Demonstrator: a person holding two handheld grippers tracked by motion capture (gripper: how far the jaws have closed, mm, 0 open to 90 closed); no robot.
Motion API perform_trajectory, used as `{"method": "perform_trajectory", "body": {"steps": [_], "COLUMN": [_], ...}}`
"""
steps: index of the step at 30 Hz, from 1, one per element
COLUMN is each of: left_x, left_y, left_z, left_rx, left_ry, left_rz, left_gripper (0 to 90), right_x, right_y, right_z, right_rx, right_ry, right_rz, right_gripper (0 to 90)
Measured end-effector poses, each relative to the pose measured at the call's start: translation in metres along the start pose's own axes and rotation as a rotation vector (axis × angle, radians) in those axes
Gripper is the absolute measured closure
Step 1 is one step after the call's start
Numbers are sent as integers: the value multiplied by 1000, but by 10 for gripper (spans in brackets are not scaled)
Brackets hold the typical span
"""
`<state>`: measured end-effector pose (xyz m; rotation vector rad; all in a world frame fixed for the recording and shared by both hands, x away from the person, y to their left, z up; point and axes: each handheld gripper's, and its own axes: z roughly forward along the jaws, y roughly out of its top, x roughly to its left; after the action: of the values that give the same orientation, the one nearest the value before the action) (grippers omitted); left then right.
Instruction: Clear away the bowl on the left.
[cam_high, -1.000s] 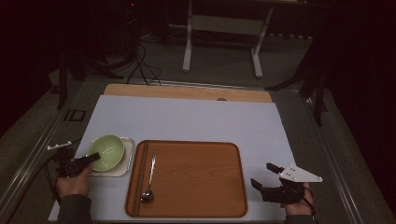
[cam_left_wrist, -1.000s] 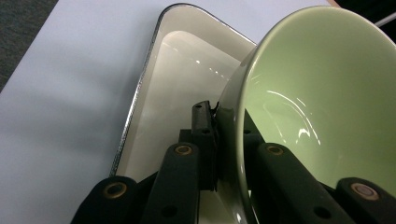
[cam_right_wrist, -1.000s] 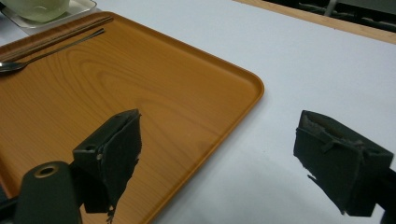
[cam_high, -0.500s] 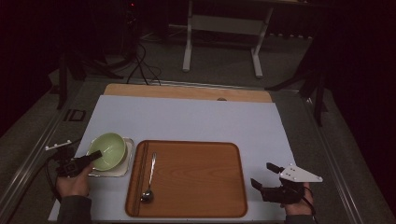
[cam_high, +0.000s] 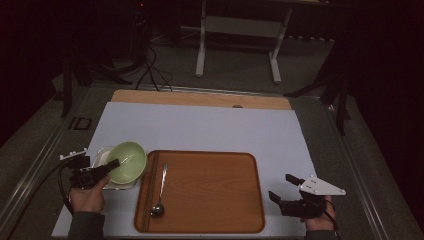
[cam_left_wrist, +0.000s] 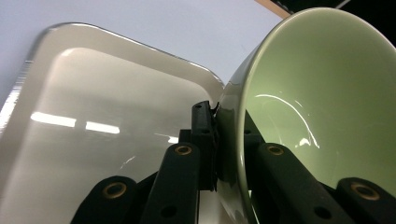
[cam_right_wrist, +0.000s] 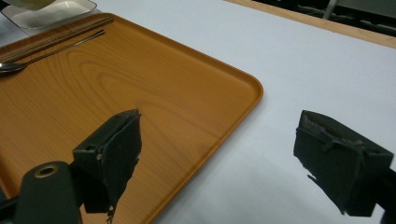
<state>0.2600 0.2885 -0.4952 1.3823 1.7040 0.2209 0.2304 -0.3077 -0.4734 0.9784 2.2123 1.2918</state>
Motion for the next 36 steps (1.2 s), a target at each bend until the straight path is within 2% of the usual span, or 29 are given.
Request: {"method": "perform_trajectory", "body": {"steps": [7, 10, 16, 23, 25, 27, 36], "left_x": [-19, -25, -44, -70, -73, -81, -96], "left_y": [-3, -5, -10, -25, -26, -32, -44], "left_z": [3, 5, 14, 34, 36, 43, 56], "left_rx": [24, 39, 73, 142, 149, 173, 229], "left_ry": [-28, -49, -68, -88, -89, -95, -97], "left_rz": [39, 43, 84, 167, 174, 195, 234], "left_gripper": [843, 843, 842, 842, 842, 842, 839], "right_x": [0, 0, 0, 0, 0, 0, 0], "right_y": [0, 0, 1, 0, 0, 0, 0], "right_z": [0, 0, 1, 1, 1, 1, 1], "right_rx": [0, 0, 0, 2, 2, 2, 3], "right_ry": [-1, -1, 0, 1, 1, 1, 3], "right_rz": [0, -1, 0, 0, 0, 2, 2], "right_gripper": [145, 145, 146, 146, 146, 146, 146]}}
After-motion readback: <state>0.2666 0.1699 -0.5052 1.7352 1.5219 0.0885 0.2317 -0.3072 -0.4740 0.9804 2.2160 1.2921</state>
